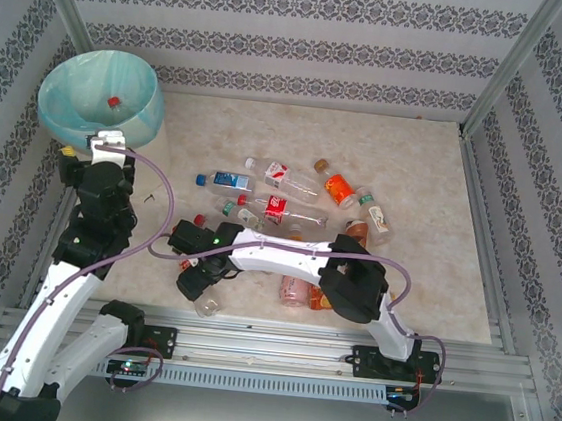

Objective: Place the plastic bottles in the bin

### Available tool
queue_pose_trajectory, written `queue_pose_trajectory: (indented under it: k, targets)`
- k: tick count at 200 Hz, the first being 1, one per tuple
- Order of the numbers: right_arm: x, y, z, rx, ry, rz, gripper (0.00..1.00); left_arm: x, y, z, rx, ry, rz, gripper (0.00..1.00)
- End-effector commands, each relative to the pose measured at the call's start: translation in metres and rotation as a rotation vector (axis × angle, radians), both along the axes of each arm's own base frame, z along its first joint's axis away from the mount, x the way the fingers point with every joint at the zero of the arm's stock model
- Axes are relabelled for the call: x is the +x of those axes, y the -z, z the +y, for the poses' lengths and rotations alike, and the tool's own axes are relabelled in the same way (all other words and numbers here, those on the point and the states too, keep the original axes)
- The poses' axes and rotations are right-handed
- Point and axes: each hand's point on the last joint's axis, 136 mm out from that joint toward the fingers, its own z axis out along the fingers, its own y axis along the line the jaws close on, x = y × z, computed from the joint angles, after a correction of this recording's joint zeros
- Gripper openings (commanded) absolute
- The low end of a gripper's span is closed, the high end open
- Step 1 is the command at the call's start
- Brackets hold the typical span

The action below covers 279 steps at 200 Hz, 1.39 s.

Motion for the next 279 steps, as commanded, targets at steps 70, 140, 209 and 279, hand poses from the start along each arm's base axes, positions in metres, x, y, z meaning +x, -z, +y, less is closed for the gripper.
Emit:
queue_pose_trajectory:
  k: [70,140,209,279]
  targets:
    - [0.001,0.022,-0.011,-0.088,0.049,0.097,0.60,0.002,-0.018,-0.009,0.022,0.081,-0.063,0.85]
    - [0.019,-0.039,-0.035,0.069,0.099,-0.058,0.49,0.024,-0.037,-0.039,-0.030,0.262,-0.055,0.87]
    - [0.088,-0.125,-0.095,0.330,0.373,-0.205,0.48,0.056,-0.062,-0.096,-0.375,0.550,-0.159,0.86]
    - [0.124,-0.178,-0.156,0.438,0.494,-0.337,0.48,0.095,-0.059,-0.216,-0.812,1.078,0.047,0.85]
